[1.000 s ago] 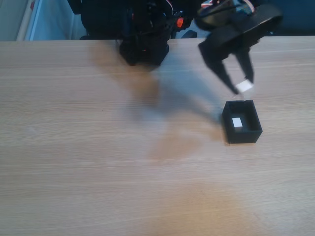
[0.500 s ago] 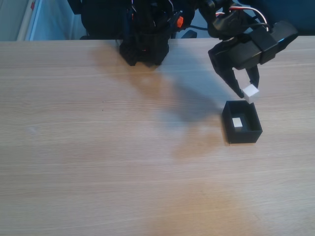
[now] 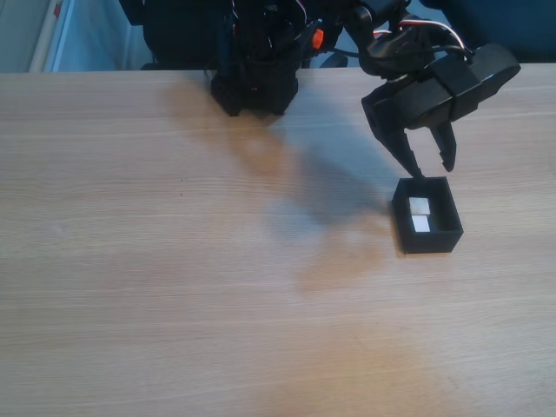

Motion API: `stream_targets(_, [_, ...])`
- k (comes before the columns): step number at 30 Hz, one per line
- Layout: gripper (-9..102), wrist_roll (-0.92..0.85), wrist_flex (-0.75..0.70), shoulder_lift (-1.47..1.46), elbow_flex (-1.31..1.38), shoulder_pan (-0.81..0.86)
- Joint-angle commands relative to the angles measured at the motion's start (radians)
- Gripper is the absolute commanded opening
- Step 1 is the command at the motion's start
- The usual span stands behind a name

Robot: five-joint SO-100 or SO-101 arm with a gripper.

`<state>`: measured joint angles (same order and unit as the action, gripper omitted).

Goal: Pick blocks and place them in the box.

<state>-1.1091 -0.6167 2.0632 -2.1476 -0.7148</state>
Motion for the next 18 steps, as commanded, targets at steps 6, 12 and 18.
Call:
stream_targets(6, [0,-0.092,-0.095,0.301,-0.184,0.077])
stream_targets(12, [0,-0.196,-0.215,0.580,-0.422,0.230])
stream_targets(18, [0,-0.322,-0.284,0.862,-0.641,0.437])
